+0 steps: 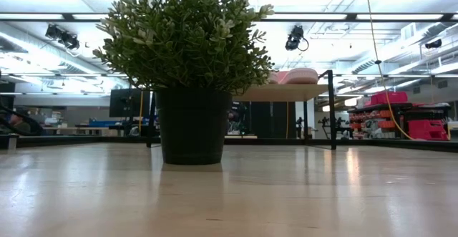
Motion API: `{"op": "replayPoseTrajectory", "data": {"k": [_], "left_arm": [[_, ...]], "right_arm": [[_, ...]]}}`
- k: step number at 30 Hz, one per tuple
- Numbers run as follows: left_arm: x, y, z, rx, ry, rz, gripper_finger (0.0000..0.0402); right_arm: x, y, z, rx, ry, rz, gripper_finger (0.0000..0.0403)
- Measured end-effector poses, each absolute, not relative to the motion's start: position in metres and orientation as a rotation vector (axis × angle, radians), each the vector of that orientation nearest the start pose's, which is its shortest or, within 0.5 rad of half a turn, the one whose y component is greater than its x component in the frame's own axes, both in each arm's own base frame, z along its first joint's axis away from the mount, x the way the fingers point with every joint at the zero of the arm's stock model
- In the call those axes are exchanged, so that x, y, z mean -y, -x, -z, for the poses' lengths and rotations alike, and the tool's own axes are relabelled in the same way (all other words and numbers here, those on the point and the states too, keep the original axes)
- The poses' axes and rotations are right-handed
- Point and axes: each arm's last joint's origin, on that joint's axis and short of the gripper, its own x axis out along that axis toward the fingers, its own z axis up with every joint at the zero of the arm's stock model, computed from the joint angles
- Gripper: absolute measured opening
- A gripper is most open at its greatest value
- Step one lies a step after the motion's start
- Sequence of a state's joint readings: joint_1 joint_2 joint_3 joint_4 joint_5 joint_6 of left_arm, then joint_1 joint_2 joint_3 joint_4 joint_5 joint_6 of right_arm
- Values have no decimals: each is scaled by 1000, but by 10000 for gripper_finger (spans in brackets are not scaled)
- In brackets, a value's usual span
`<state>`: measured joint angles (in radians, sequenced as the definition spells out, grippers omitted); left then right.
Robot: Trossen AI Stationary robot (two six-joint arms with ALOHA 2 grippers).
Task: Pick and place slides into the shelf
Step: Return to Home Position
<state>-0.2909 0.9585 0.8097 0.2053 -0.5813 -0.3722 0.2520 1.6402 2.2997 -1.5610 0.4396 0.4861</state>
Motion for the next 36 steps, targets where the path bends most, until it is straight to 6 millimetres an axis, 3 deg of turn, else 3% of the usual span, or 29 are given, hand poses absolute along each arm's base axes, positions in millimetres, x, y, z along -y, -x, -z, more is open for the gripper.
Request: {"op": "replayPoseTrajectory", "data": {"k": [12,16,19,23,26,28,31,36], "left_arm": [[50,-207,-359,180,328,-106,2],[48,-207,-363,223,323,-81,2],[48,-207,-363,224,331,-66,2],[49,-207,-363,224,336,-61,2],[48,-207,-364,225,334,-61,2],[48,-207,-364,225,325,-63,2],[48,-207,-364,225,322,-65,2],[41,-209,-364,230,317,-98,2]], "right_arm": [[-83,-238,-501,-603,-192,417,0],[-87,-247,-511,-505,-195,328,0],[-83,-265,-513,-426,-196,230,0],[-67,-292,-488,-393,-221,106,0],[-43,-298,-457,-381,-277,49,0],[-26,-288,-438,-362,-326,60,0],[-8,-256,-413,-306,-419,95,0],[-9,-206,-381,-97,-549,36,0]]}}
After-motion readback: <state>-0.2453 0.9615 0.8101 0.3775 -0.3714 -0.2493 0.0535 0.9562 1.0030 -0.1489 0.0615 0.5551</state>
